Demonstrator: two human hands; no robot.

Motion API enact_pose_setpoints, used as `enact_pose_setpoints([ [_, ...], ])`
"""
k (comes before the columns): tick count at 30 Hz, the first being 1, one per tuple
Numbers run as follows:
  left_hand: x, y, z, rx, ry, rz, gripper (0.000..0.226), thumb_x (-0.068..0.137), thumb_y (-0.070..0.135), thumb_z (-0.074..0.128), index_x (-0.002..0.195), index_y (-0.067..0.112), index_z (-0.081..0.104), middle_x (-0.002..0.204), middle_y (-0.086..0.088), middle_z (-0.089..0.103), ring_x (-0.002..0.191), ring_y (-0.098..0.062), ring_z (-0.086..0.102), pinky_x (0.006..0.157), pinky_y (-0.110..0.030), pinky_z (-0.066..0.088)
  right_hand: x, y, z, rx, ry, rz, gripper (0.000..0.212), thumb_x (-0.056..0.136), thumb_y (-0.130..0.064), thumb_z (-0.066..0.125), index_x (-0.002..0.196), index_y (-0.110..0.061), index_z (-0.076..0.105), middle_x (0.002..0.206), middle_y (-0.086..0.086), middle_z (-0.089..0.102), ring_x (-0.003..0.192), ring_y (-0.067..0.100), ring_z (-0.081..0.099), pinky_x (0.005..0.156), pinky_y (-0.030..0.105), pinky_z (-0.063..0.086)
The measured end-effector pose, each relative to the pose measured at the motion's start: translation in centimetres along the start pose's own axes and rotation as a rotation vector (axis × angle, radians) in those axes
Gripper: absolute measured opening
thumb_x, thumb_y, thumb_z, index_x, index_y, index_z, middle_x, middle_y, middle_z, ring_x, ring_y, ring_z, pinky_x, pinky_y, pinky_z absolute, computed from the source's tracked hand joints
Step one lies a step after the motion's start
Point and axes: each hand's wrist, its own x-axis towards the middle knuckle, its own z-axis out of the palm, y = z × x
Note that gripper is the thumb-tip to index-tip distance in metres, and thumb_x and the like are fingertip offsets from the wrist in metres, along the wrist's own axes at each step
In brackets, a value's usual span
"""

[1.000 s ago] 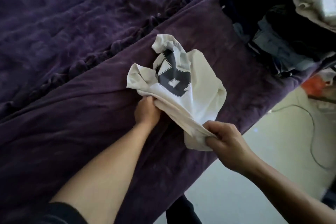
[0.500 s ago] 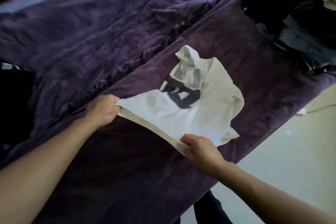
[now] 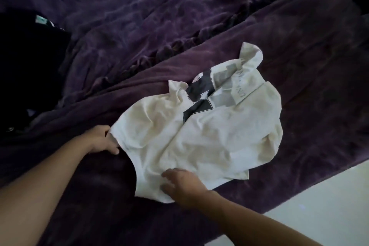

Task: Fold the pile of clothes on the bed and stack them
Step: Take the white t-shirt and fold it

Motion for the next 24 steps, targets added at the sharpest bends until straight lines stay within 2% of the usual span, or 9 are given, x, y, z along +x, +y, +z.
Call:
enact_pose_setpoints([
  [2,-0.1,1.4,0.3,0.042,0.101,0.023,0.040,0.066,0.019,0.076,0.103,0.016,0.060,0.105,-0.007,0.063,0.093,-0.026,0.060,0.081,-0.038,0.051,-0.5,2.7,-5.5,-0.048,0.176,0.027,0.032,0.093,-0.042,0.052,0.117,-0.024,0.062,0.112,0.000,0.065,0.103,0.022,0.061,0.086,0.030,0.047],
  [7,0.9,9.9,0.3,-0.073,0.733,0.317,0.025,0.084,0.020,0.062,0.109,0.015,0.065,0.112,-0.012,0.058,0.105,-0.036,0.055,0.084,-0.044,0.045,0.4,9.1,-21.8,-0.070,0.707,0.178,0.014,0.089,-0.026,0.061,0.094,-0.017,0.070,0.093,0.007,0.072,0.090,0.032,0.065,0.076,0.038,0.050],
  [10,3.1,15.8,1.2,-0.248,0.566,0.326,0.040,0.082,0.034,0.067,0.118,0.017,0.061,0.116,-0.011,0.063,0.109,-0.034,0.058,0.088,-0.041,0.048,3.5,13.3,-29.6,-0.100,0.915,0.308,0.026,0.085,-0.027,0.060,0.103,-0.010,0.065,0.101,0.011,0.068,0.097,0.035,0.061,0.073,0.031,0.040],
  [12,4.7,18.5,2.6,-0.286,0.431,0.232,0.050,0.076,0.044,0.073,0.117,0.019,0.060,0.118,-0.008,0.063,0.111,-0.031,0.058,0.089,-0.039,0.047,6.2,15.4,-32.9,-0.036,0.955,0.388,0.043,0.083,-0.032,0.063,0.117,-0.007,0.057,0.114,0.014,0.063,0.108,0.036,0.057,0.078,0.033,0.039],
  [14,5.6,19.8,3.9,-0.269,0.452,0.221,0.025,0.076,0.040,0.074,0.080,0.019,0.062,0.088,-0.007,0.068,0.093,-0.033,0.062,0.070,-0.033,0.045,8.8,16.5,-34.6,0.214,0.878,0.451,0.063,0.079,-0.038,0.073,0.130,-0.009,0.050,0.125,0.011,0.058,0.112,0.031,0.058,0.087,0.037,0.048],
  [16,5.6,20.1,3.6,-0.332,0.600,0.220,0.037,0.080,0.032,0.073,0.058,0.012,0.051,0.059,-0.006,0.055,0.075,-0.037,0.060,0.059,-0.034,0.039,10.2,16.7,-35.1,0.461,0.714,0.388,0.041,0.076,-0.032,0.078,0.107,-0.011,0.064,0.104,0.010,0.067,0.083,0.023,0.066,0.063,0.034,0.053],
  [18,5.7,19.6,1.4,-0.453,0.825,0.193,0.029,0.084,0.026,0.068,0.064,0.009,0.055,0.065,-0.012,0.060,0.070,-0.036,0.058,0.060,-0.037,0.040,10.7,16.4,-35.9,0.387,0.689,0.287,0.015,0.078,-0.028,0.074,0.072,-0.018,0.065,0.074,0.006,0.065,0.060,0.015,0.058,0.052,0.028,0.046],
  [20,5.9,18.6,-2.0,-0.503,1.041,0.135,0.024,0.086,0.026,0.063,0.075,0.005,0.058,0.078,-0.020,0.065,0.073,-0.035,0.060,0.065,-0.039,0.043,10.9,15.6,-38.3,0.250,0.803,0.180,0.028,0.081,-0.034,0.066,0.060,-0.017,0.057,0.060,-0.002,0.056,0.054,0.010,0.051,0.050,0.023,0.042],
  [24,7.7,17.9,-7.6,-0.650,1.118,0.014,0.029,0.084,0.031,0.054,0.096,0.005,0.060,0.101,-0.020,0.067,0.093,-0.037,0.064,0.085,-0.046,0.052,12.9,13.7,-45.5,0.320,0.930,0.077,0.017,0.083,-0.030,0.062,0.088,-0.014,0.066,0.069,-0.006,0.060,0.053,0.006,0.057,0.047,0.014,0.045],
])
